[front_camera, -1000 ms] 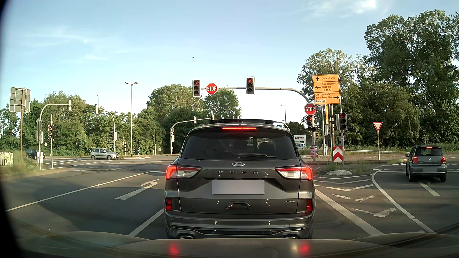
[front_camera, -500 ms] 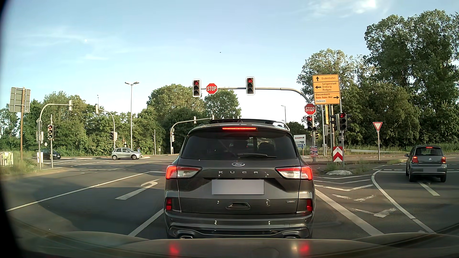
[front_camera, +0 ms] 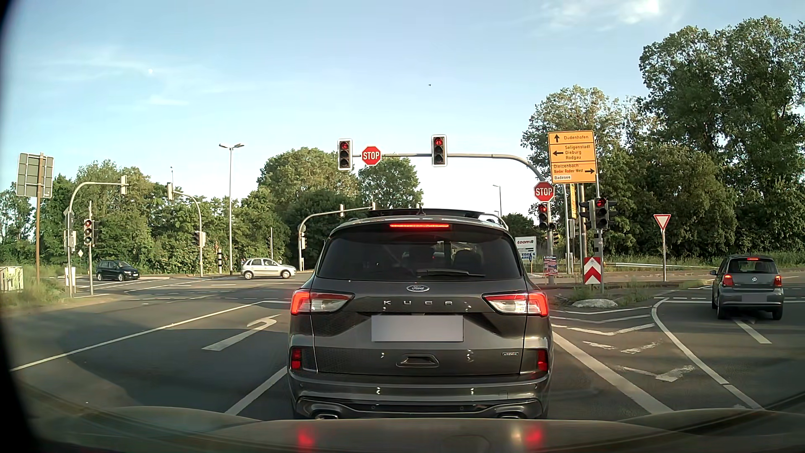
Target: Follow the waypoints while adhering to traffic rules and regulations
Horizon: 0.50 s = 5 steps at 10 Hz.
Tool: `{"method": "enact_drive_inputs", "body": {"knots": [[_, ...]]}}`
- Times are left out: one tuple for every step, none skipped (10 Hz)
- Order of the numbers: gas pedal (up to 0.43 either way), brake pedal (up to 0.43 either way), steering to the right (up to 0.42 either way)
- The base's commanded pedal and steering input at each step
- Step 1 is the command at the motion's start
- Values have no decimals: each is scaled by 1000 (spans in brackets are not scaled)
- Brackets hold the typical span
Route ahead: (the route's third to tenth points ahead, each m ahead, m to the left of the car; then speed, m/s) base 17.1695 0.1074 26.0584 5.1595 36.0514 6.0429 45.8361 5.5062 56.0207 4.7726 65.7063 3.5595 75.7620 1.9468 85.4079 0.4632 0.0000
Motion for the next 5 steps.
{"method": "enact_drive_inputs", "body": {"knots": [[0,287,3],[0,287,3],[0,287,3],[0,287,3],[0,287,3]]}}
